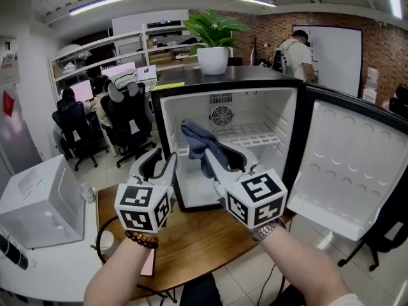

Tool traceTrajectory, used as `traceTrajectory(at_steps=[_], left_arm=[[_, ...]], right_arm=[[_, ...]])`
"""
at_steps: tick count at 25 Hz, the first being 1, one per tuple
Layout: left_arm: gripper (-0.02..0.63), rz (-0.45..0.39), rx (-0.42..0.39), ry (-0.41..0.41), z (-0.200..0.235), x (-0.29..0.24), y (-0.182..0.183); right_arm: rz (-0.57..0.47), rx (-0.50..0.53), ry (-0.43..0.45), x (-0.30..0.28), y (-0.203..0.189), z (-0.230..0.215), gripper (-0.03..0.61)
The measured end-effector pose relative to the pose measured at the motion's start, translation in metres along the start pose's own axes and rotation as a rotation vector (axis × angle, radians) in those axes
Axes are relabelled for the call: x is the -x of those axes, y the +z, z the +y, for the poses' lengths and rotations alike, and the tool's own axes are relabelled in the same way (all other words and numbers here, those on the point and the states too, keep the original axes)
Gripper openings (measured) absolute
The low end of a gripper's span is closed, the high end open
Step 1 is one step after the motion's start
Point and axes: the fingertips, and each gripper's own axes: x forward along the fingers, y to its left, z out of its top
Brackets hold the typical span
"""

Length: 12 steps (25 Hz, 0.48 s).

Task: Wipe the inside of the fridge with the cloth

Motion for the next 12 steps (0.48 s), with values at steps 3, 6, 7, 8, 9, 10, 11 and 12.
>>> traceTrajectory(at_steps=[3, 6, 7, 8, 9, 10, 11, 12], left_arm=[[0.141, 0.011, -0.028, 0.003, 0.006, -0.009, 0.000], [0.144, 0.012, -0.051, 0.013, 0.014, -0.017, 0.001], [0.144, 0.013, -0.049, 0.016, 0.017, -0.020, 0.000], [0.144, 0.015, -0.043, 0.016, 0.021, -0.022, 0.000], [0.144, 0.016, -0.038, 0.015, 0.023, -0.025, -0.001], [0.144, 0.016, -0.036, 0.014, 0.025, -0.027, -0.002], [0.144, 0.015, -0.035, 0.012, 0.026, -0.028, -0.002], [0.144, 0.015, -0.035, 0.009, 0.026, -0.030, -0.003]], right_arm=[[0.017, -0.003, 0.007, -0.022, -0.002, -0.005, 0.086], [0.037, -0.012, 0.014, -0.042, -0.007, -0.012, 0.085], [0.043, -0.015, 0.017, -0.049, -0.009, -0.014, 0.085], [0.048, -0.016, 0.020, -0.054, -0.011, -0.016, 0.086], [0.050, -0.018, 0.024, -0.060, -0.013, -0.017, 0.086], [0.051, -0.020, 0.029, -0.064, -0.014, -0.018, 0.086], [0.050, -0.021, 0.035, -0.069, -0.015, -0.019, 0.085], [0.049, -0.021, 0.043, -0.073, -0.015, -0.019, 0.086]])
